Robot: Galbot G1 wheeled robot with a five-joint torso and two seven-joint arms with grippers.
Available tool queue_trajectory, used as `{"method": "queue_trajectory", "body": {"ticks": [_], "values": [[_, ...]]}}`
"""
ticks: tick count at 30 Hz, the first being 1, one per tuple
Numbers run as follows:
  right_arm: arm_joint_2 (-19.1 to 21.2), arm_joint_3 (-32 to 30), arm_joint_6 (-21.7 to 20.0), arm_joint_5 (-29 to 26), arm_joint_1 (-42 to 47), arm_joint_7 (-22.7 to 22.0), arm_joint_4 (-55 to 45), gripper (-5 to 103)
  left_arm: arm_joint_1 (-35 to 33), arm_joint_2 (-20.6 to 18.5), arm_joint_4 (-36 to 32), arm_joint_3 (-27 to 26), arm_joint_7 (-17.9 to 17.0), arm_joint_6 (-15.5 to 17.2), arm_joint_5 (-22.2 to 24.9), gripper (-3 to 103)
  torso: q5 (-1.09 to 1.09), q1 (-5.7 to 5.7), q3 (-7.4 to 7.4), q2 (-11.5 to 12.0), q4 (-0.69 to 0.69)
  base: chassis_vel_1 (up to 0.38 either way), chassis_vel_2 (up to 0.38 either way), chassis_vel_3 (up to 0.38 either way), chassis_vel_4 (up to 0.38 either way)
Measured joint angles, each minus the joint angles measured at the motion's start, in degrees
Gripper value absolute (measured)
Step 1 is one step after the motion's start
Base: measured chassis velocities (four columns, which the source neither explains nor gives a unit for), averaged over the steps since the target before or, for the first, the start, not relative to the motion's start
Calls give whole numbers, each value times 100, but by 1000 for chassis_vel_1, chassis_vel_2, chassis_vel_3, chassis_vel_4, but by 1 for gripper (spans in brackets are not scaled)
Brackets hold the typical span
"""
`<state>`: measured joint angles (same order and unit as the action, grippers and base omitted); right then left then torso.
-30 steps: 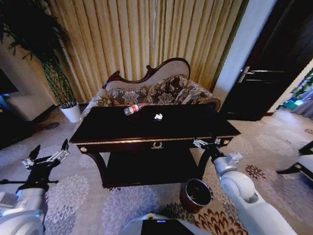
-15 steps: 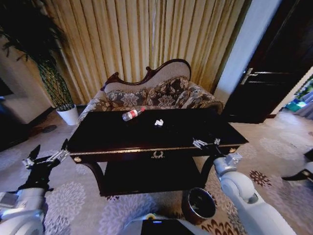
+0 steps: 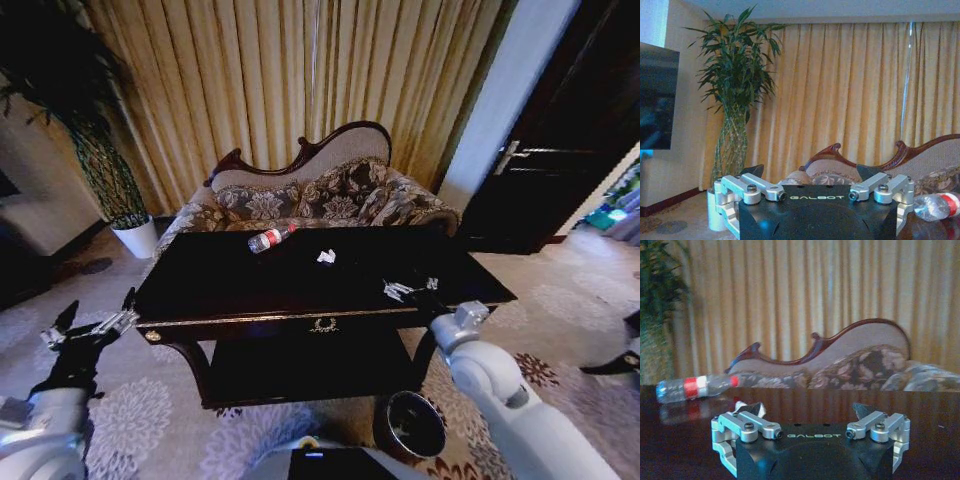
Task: Move to the front of the table and place the trash on the table into the trash bin.
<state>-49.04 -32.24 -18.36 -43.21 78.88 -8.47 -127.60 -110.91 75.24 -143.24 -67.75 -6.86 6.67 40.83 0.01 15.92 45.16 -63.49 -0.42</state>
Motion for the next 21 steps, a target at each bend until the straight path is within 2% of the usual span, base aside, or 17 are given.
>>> {"method": "queue_trajectory", "body": {"ticks": [5, 8, 11, 12, 15, 16, 21], "values": [[366, 239, -212, -374, -401, 136, 174, 100, -17, -3, 0, 2, -16, 0, -22, 100, -2, 3, 2, 1, 1, 0, 0, 0, 0], [657, 591, -484, -902, -927, 144, 356, 100, -6, -1, 0, 73, -8, -47, -34, 100, -2, 2, 1, 1, 1, 0, 0, 0, 0], [784, 918, -600, -1041, -1364, 144, 496, 100, -1, 0, 0, 108, 47, -137, -14, 100, -1, 2, 1, 1, 0, 0, 0, 0, 0], [784, 918, -600, -1041, -1364, 144, 496, 100, -1, 0, 0, 108, 47, -137, -14, 100, -1, 2, 1, 1, 0, 0, 0, 0, 0], [854, 1486, -675, -1190, -2188, 143, 740, 100, -5, -11, 0, 81, 100, -204, 2, 100, -2, 2, 1, 1, 1, 0, 0, 0, 0], [854, 1486, -675, -1190, -2188, 143, 740, 100, -5, -11, 0, 81, 100, -204, 2, 100, -2, 2, 1, 1, 1, 0, 0, 0, 0], [774, 2280, -843, -1482, -3121, 137, 1159, 100, -51, 11, 0, 29, 99, -219, -26, 100, -3, 2, 1, 1, 1, 0, 0, 0, 0]]}}
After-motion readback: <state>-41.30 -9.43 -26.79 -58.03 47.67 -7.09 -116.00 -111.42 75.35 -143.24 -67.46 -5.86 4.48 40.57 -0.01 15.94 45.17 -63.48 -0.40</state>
